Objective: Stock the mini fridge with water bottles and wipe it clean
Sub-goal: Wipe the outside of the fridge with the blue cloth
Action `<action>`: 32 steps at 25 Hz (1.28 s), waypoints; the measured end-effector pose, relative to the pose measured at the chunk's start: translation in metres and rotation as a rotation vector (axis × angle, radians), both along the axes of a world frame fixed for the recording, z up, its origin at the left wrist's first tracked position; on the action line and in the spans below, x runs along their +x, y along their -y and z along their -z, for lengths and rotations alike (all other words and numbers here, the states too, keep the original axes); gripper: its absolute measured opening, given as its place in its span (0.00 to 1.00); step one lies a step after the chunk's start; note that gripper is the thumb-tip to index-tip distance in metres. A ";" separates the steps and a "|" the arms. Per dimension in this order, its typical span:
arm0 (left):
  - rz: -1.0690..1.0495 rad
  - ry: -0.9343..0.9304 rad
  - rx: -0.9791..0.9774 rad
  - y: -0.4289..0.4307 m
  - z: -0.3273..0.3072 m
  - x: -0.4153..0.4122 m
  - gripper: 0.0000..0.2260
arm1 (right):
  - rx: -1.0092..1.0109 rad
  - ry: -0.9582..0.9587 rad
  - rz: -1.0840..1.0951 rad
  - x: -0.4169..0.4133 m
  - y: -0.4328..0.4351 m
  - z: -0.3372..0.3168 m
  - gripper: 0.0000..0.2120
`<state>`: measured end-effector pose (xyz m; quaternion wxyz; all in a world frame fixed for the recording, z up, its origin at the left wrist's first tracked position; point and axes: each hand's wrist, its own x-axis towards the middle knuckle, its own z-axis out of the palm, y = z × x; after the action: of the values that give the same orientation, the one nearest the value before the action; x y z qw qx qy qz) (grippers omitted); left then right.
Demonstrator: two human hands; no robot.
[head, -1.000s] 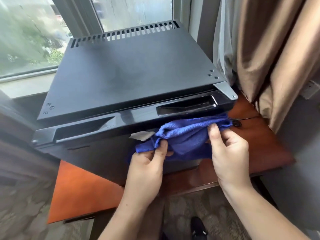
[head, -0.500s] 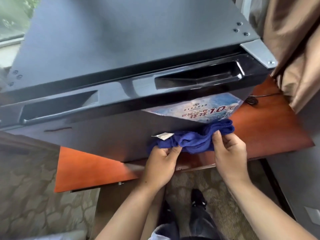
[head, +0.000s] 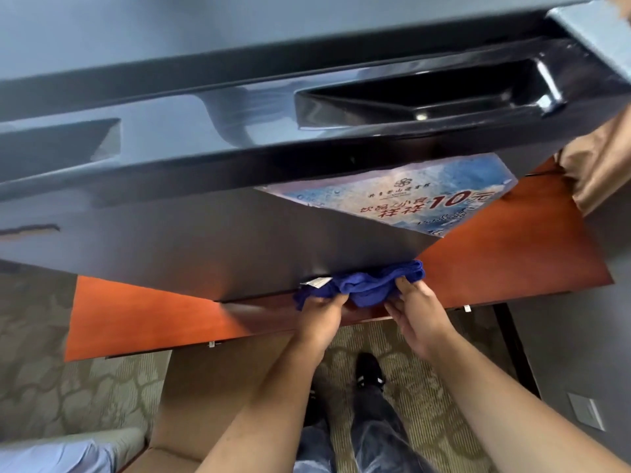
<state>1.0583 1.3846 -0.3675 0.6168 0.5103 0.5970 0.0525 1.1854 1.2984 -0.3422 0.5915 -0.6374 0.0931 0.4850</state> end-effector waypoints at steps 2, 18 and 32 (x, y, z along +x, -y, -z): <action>-0.154 0.103 -0.149 0.002 0.005 0.004 0.12 | -0.014 -0.104 0.065 -0.001 -0.005 0.004 0.10; -0.280 0.004 -0.168 -0.018 0.004 -0.052 0.07 | 0.027 -0.304 0.191 -0.051 -0.045 0.007 0.11; -0.363 -0.175 0.202 -0.094 0.000 -0.195 0.09 | 0.027 -0.509 0.014 -0.179 -0.119 0.011 0.13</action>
<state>0.8632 1.4791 -0.3670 0.4890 0.4561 0.7219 0.1777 1.0061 1.4177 -0.3533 0.5608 -0.4862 0.2370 0.6268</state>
